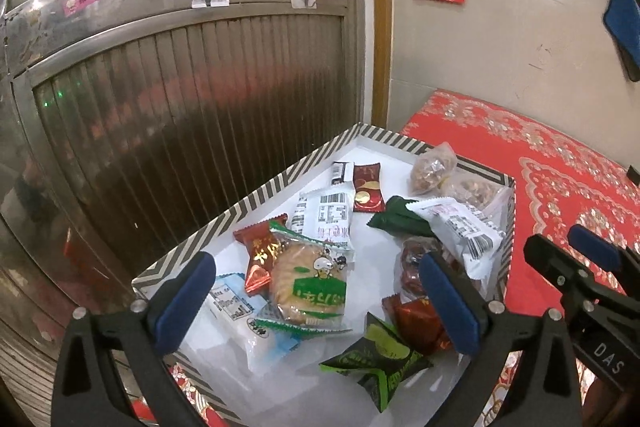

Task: Organize snacks

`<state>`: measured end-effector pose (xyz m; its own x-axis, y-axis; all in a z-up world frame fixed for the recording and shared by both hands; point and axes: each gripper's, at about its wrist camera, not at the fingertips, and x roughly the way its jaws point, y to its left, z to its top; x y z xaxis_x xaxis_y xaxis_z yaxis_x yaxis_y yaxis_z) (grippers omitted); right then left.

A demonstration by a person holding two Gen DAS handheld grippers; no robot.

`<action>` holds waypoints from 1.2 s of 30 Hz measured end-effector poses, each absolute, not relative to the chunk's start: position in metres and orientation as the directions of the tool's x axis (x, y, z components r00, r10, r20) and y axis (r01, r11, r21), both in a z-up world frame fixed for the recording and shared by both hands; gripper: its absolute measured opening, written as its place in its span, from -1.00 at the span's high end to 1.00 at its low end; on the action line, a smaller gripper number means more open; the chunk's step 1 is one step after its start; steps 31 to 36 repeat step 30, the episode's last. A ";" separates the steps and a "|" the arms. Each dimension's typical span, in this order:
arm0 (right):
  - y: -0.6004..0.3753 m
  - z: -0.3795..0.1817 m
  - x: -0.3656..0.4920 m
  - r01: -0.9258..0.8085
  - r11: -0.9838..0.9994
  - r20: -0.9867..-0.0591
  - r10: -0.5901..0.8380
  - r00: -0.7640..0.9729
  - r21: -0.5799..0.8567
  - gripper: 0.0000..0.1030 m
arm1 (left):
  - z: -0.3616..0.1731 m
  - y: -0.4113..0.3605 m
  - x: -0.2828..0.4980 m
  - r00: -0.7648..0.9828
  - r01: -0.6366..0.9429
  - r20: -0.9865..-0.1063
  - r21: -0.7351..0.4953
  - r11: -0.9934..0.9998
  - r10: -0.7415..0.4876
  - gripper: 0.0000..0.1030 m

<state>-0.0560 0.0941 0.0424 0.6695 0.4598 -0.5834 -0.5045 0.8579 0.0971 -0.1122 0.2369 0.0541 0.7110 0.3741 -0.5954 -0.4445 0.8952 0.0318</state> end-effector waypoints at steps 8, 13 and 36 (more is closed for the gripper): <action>0.099 0.041 -0.060 -0.520 0.851 -0.582 0.462 0.669 0.078 -0.35 | 0.055 0.236 -0.115 0.726 -0.431 -0.586 0.020 0.902 0.360 -1.00; 0.100 0.040 -0.060 -0.522 0.850 -0.587 0.462 0.665 0.077 -0.35 | 0.054 0.237 -0.116 0.727 -0.429 -0.587 0.019 0.903 0.357 -1.00; 0.101 0.037 -0.059 -0.522 0.848 -0.604 0.461 0.650 0.086 -0.35 | 0.055 0.238 -0.116 0.754 -0.404 -0.565 0.003 0.915 0.335 -1.00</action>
